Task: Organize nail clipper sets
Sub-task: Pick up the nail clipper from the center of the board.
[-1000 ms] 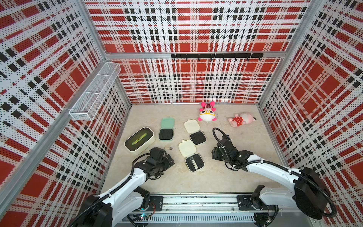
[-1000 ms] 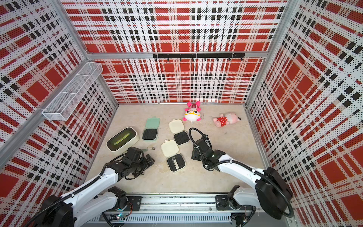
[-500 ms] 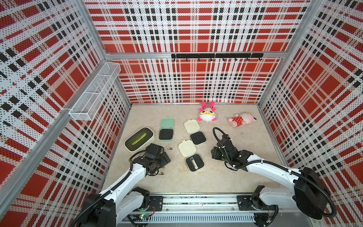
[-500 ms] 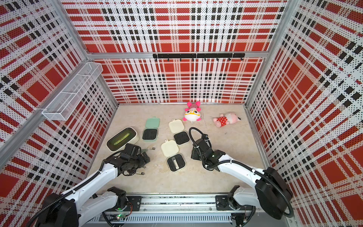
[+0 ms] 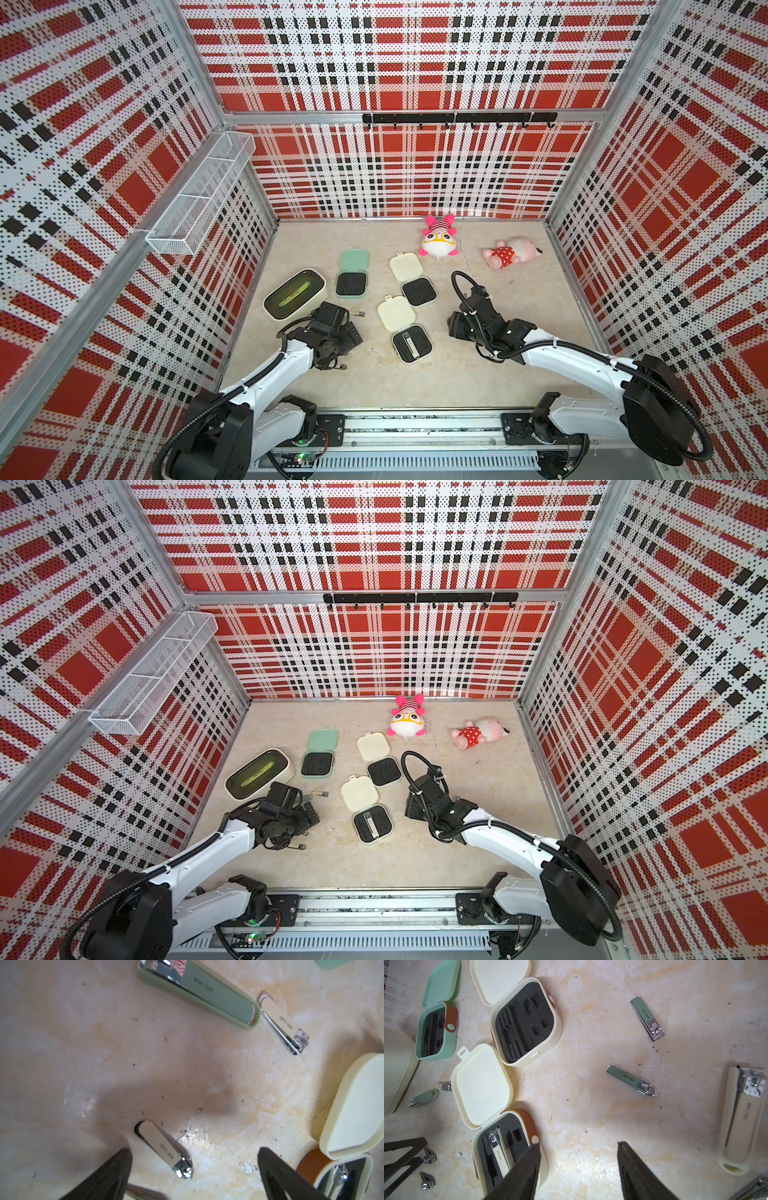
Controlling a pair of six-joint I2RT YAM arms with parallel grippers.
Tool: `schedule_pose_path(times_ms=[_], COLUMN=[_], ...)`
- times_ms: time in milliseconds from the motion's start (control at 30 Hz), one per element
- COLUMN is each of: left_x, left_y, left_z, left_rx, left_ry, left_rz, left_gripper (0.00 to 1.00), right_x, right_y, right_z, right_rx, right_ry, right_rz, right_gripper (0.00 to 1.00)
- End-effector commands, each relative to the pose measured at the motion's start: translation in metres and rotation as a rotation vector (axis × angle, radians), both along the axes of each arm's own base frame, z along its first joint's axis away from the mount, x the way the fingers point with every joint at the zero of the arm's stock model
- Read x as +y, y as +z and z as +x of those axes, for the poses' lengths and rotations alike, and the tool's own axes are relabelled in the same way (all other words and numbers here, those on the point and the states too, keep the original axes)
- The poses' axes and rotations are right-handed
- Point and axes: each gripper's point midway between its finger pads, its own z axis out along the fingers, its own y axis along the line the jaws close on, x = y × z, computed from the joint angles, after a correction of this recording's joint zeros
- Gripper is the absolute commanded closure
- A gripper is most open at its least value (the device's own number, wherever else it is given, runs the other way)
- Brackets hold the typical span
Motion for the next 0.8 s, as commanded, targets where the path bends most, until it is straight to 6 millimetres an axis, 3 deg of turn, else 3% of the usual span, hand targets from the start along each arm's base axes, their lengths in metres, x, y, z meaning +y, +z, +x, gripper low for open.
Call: schedule_pose_path(times_ms=[0,133,200,400,600,767], left_x=[-0.003,-0.003,-0.003,0.002,0.009,0.006], left_y=[-0.002,-0.003,0.000,0.010,-0.003,-0.002], left_z=[0.002,0.002,0.003,0.009,0.004,0.006], left_rx=[-0.003,0.001,-0.002,0.006,0.175,0.220], left_ry=[-0.008,-0.014,-0.010,0.022,0.029,0.030], left_rz=[-0.010,-0.011,-0.010,0.032,0.135,0.179], left_gripper=[0.14,0.36,0.43,0.45,0.59,0.50], right_x=[0.002,0.002,0.001,-0.001,-0.001,-0.003], right_y=[0.008,0.008,0.007,0.007,0.007,0.007], right_z=[-0.001,-0.001,-0.002,-0.002,-0.001,0.000], right_rx=[-0.022,-0.023,-0.023,-0.029,-0.040,-0.049], right_ry=[-0.006,-0.012,-0.016,-0.020,-0.020,-0.031], right_rz=[0.023,0.031,0.036,0.037,0.036,0.031], right_gripper=[0.37,0.37,0.37,0.38,0.38,0.38])
